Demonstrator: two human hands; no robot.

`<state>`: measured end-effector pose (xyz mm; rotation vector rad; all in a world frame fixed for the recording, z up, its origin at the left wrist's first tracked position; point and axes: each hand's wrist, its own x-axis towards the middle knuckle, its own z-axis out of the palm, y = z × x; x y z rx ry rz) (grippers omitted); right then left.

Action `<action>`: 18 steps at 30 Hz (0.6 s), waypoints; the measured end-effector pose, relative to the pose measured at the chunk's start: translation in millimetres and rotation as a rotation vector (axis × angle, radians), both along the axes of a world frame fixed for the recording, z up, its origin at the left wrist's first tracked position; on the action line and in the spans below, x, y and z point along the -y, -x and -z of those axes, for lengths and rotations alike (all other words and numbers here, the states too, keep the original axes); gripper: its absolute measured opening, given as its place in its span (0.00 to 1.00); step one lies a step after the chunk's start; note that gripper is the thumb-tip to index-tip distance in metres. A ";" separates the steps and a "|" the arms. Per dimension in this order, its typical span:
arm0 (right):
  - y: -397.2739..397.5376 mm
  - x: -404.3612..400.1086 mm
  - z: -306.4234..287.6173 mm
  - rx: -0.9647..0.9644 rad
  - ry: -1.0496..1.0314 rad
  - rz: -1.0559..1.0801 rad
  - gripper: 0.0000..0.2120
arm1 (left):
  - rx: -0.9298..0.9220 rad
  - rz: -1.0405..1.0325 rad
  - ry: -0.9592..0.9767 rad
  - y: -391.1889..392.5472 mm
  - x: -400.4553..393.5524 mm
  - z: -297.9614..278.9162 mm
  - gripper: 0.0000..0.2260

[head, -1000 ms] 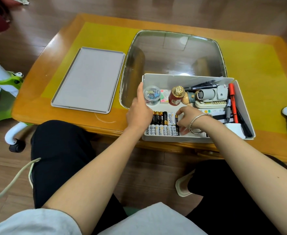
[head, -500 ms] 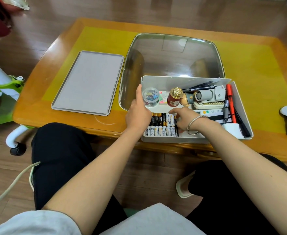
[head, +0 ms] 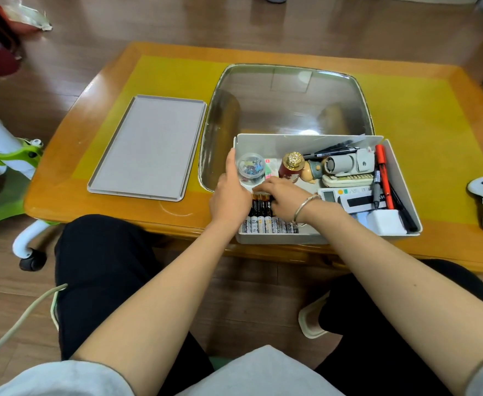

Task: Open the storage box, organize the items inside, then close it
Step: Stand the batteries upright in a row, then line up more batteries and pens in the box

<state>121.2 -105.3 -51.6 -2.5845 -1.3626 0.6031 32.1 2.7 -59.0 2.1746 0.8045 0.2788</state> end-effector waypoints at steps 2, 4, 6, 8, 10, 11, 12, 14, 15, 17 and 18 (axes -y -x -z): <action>2.6 -6.7 0.5 -0.004 0.026 -0.061 0.29 | -0.014 0.001 0.007 0.2 -0.1 -0.6 0.37; 3.2 -8.3 0.6 -0.025 0.015 -0.071 0.29 | -0.022 0.006 0.009 0.2 -0.2 -0.8 0.38; 2.8 -6.1 -0.8 -0.042 0.000 -0.059 0.28 | -0.025 0.007 0.003 -0.1 -0.6 -0.7 0.38; 1.6 -0.6 -3.2 -0.053 -0.025 -0.037 0.26 | -0.021 0.007 -0.007 0.1 -0.6 -0.2 0.37; -1.3 7.8 -9.0 -0.056 -0.084 0.014 0.22 | -0.006 0.009 -0.014 0.6 0.0 -0.3 0.36; -4.0 13.2 -13.3 -0.054 -0.120 0.050 0.20 | -0.003 0.009 -0.017 0.6 0.1 -0.5 0.36; -7.4 19.4 -18.8 -0.050 -0.159 0.089 0.18 | -0.005 0.008 -0.021 0.6 0.0 -0.5 0.37; -16.4 34.1 -30.8 -0.020 -0.244 0.169 0.15 | -0.021 0.014 -0.025 0.4 -0.7 -0.6 0.37; -21.4 42.4 -36.9 0.007 -0.281 0.210 0.14 | -0.029 0.020 -0.027 0.4 -0.8 -0.9 0.38; -29.4 60.5 -46.1 0.049 -0.331 0.283 0.11 | -0.039 0.037 -0.034 0.8 -0.4 -2.1 0.39; -32.1 69.4 -48.6 0.057 -0.342 0.308 0.11 | -0.043 0.044 -0.039 0.9 -0.2 -3.0 0.39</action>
